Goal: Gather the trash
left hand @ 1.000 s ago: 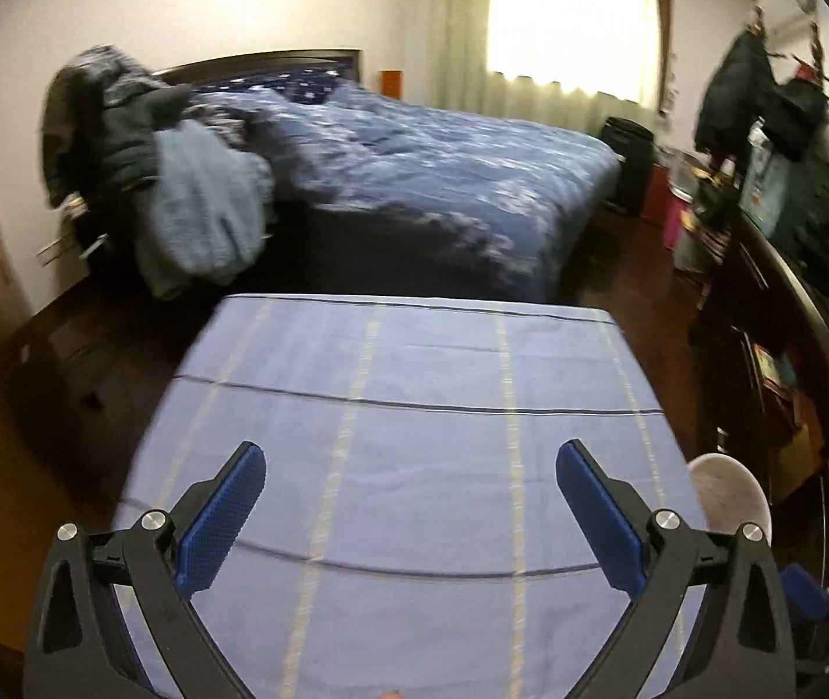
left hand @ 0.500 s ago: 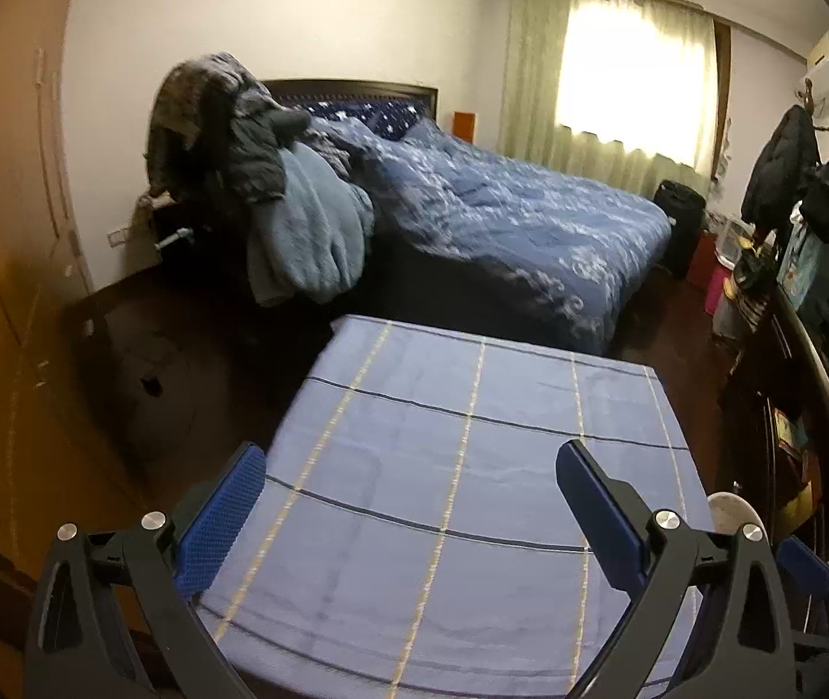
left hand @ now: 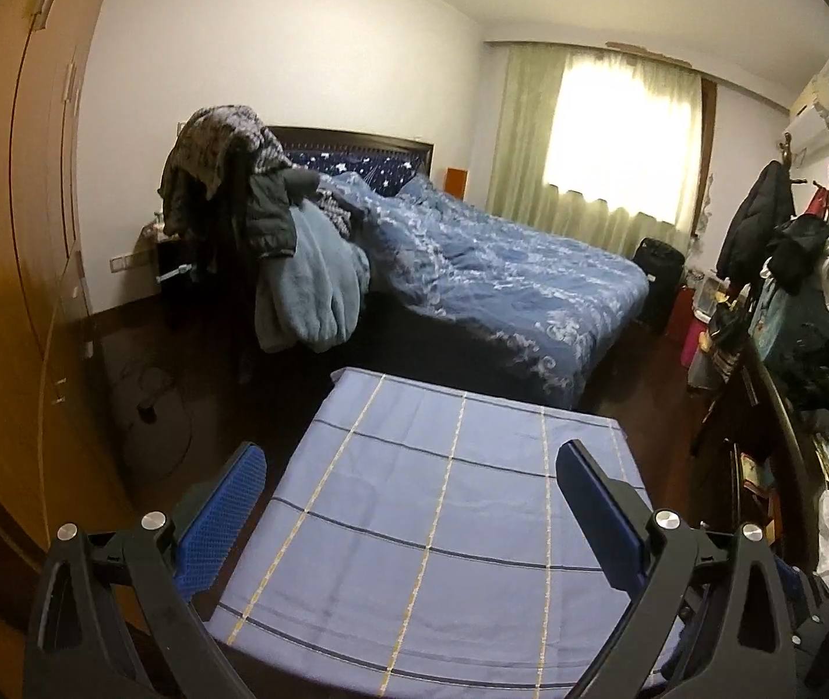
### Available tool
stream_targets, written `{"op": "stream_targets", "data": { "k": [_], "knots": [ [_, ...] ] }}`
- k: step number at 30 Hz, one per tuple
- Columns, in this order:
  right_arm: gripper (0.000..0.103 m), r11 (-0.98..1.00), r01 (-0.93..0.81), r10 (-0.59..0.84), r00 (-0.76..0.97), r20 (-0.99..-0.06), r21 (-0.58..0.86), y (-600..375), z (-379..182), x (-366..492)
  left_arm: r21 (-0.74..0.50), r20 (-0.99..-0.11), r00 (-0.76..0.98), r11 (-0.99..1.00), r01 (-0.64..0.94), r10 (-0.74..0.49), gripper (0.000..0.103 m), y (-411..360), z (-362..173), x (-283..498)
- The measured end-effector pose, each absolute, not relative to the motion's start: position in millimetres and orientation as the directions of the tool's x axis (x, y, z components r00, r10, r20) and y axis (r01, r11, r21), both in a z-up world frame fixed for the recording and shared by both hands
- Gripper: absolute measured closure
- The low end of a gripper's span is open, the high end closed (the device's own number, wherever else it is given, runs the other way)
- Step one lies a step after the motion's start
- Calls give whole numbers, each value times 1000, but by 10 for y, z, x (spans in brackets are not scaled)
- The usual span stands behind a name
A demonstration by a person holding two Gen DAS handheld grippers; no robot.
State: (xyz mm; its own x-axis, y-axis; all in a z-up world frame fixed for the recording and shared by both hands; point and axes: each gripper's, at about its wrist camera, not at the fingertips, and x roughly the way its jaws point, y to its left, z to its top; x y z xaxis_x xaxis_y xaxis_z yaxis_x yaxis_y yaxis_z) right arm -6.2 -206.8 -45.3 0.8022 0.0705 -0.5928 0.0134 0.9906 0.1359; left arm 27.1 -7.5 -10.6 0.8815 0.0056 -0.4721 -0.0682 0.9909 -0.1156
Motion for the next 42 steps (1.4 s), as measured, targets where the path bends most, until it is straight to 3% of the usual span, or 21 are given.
{"op": "stream_targets", "data": {
  "k": [12,42],
  "knots": [
    [3,991,9,72,804,-590,133,-2081,-433,-100,-112,-417,909,993,-44,-7,4,-163,12,92],
    [3,992,9,64,818,-572,125,-2099,-371,-181,-106,-410,912,992,-63,14,4,-213,-39,17]
  ]
}}
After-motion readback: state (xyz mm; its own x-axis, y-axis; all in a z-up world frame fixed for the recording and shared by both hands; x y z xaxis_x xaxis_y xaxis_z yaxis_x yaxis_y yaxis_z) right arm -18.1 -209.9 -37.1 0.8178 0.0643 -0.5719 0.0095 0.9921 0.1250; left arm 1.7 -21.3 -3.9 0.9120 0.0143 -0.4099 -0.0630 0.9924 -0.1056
